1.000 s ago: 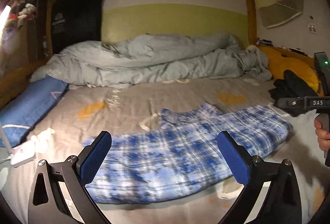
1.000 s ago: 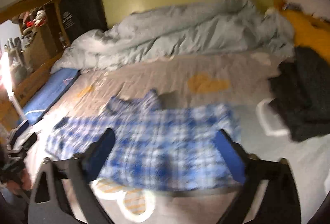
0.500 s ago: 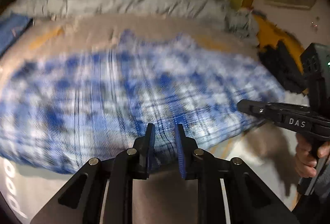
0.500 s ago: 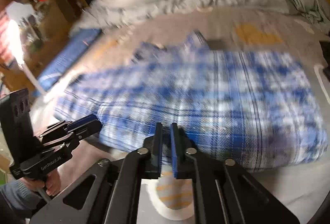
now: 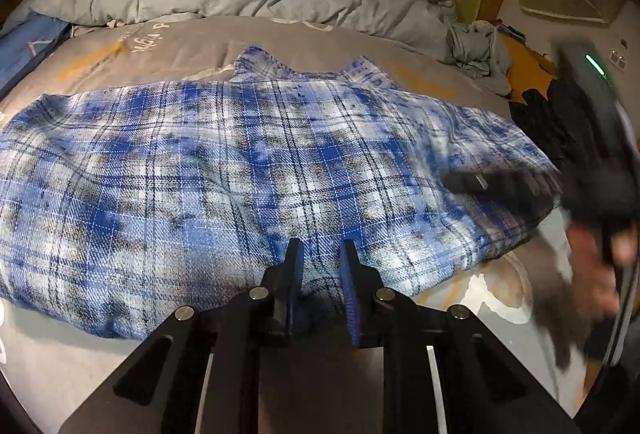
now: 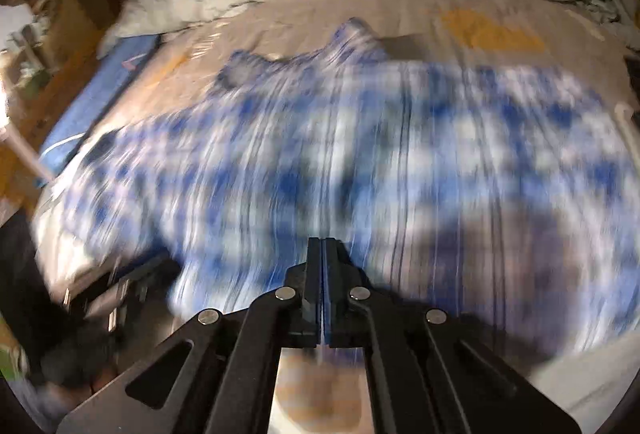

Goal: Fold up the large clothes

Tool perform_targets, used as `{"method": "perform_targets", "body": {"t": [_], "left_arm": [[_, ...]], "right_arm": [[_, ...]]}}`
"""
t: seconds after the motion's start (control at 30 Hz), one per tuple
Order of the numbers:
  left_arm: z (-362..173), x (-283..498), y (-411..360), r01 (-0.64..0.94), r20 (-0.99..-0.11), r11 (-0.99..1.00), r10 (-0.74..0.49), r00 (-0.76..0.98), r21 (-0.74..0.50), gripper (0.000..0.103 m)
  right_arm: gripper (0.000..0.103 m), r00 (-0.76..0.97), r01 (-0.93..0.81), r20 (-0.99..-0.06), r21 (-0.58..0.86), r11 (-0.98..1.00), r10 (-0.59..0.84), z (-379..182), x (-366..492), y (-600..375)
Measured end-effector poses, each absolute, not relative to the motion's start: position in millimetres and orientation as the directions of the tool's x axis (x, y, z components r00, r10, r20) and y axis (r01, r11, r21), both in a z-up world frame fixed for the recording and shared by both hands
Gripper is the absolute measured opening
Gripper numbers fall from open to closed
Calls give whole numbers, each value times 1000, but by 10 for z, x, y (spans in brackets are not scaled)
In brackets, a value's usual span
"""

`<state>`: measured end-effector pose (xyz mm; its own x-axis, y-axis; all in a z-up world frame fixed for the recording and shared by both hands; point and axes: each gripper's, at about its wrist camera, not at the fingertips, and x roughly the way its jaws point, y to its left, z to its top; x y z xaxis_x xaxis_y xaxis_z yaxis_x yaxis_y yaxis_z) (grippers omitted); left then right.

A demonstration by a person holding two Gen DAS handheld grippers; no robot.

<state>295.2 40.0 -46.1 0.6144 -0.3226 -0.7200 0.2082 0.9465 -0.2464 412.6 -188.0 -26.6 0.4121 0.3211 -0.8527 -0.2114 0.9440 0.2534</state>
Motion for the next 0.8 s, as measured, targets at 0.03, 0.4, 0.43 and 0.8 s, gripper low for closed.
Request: {"method": "perform_targets", "body": {"t": [0.03,0.4,0.43,0.8], "left_arm": [[-459,2947,399,208,-719,947,-321,616,-245,22],[-440,2942,384,209,-725,952,-307,617,-226,22],[-438,2938,365,209,-726,954,-300,619,-216,22],[-429,2925,353,211,-722,955,-296,625,-209,22]], "right_arm": [[0,402,-193,-864,244,951,303,-273,4277,-1841],[0,401,-69,-881,246,967,253,-326,5029,-1772],[0,400,-79,-882,238,968,249,-295,4978,-1764],[0,271,-236,-899,284,929,343,-198,3625,-2002]]}}
